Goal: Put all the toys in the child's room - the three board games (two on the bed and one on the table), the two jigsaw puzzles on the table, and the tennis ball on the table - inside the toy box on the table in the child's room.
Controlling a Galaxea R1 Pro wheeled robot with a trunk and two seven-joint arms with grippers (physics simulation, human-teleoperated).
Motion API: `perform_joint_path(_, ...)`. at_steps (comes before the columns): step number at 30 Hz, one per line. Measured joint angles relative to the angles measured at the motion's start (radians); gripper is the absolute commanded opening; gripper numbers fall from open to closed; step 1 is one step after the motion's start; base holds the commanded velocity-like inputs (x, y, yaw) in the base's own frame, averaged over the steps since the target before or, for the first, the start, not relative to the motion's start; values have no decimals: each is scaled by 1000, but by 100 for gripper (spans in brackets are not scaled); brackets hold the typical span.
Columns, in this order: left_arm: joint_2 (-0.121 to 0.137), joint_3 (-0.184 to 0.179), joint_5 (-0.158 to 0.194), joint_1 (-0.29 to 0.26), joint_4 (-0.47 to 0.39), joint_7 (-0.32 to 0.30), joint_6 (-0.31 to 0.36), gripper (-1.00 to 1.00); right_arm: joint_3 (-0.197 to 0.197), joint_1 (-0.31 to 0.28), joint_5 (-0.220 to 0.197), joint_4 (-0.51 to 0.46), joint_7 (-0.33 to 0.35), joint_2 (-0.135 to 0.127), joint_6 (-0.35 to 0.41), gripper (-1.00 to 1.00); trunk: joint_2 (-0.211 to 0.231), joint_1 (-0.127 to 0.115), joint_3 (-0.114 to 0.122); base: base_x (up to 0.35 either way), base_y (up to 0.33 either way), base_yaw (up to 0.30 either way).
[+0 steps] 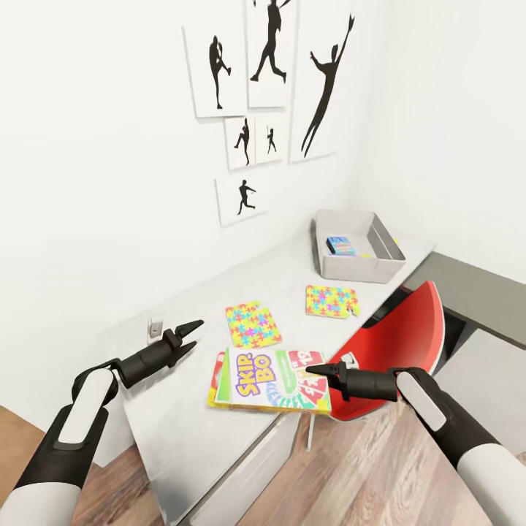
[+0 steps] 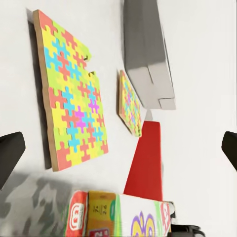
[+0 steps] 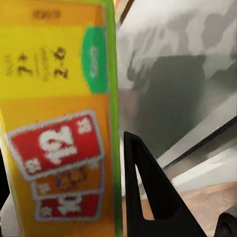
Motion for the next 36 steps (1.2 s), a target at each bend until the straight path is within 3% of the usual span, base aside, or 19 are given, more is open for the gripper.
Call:
perform_joint_path(15, 3, 4, 5, 0, -4, -6, 2, 100, 0, 1, 7, -45, 0, -16, 0, -100, 105, -58, 47, 0, 0, 0)
perform_joint_path(25, 5, 10, 5, 2, -7, -5, 9, 100, -2, 2, 9, -62, 1, -49, -1, -100, 175, -96, 78, 0, 0, 0)
perform_joint_path(33, 6, 56, 11, 25, -6, -4, 15, 100, -2, 2, 8, -77, 2, -73, 0, -100, 231, -127, 103, 0, 0, 0)
perform_joint_path(36, 6, 73, 30, 31, -7, -4, 29, 100, -3, 2, 9, -82, 2, -79, -1, -100, 252, -138, 113, 0, 0, 0)
